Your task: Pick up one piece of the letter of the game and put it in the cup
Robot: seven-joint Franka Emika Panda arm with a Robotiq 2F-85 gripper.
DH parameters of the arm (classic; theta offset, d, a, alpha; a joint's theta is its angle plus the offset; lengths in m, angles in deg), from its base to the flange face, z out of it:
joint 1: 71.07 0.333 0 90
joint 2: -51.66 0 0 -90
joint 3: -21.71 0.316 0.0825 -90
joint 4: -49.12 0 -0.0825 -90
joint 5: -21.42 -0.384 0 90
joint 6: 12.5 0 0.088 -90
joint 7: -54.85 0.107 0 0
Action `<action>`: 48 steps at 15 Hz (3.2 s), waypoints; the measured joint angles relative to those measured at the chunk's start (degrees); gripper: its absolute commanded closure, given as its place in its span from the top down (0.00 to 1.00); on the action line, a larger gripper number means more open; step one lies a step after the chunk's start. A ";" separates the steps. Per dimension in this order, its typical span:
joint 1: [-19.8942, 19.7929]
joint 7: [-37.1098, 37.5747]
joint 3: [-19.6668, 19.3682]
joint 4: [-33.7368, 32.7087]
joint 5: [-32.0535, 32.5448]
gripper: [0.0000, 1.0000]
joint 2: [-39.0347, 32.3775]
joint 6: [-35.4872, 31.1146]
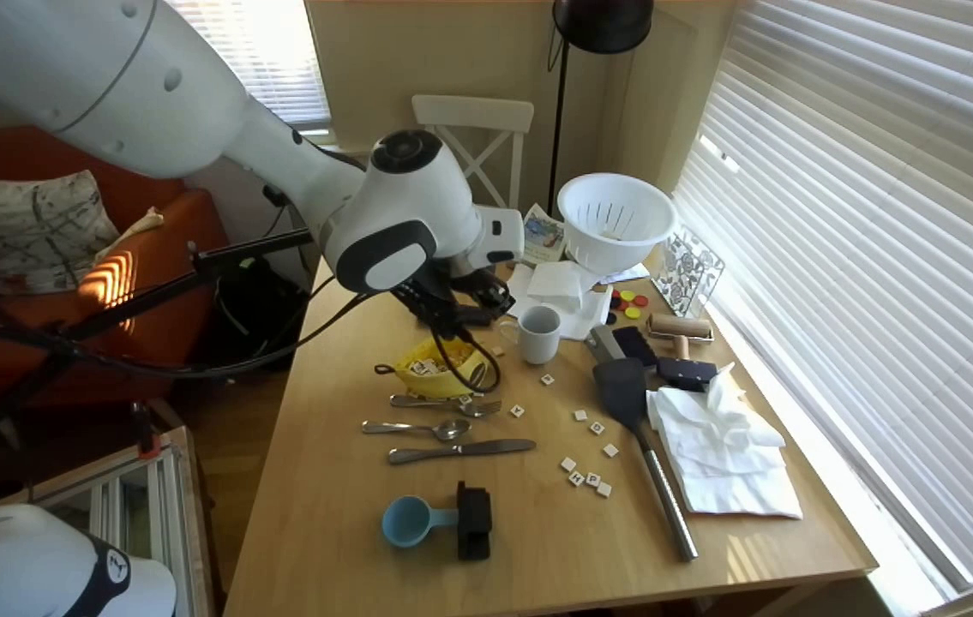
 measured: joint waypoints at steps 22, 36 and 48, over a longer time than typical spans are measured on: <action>-6.81 -16.16 5.58 -26.47 0.53 0.47 -23.83 8.40; -5.59 -13.81 4.93 -27.02 2.17 1.00 -20.92 8.66; 3.77 11.31 -14.29 -3.73 19.22 1.00 1.96 21.51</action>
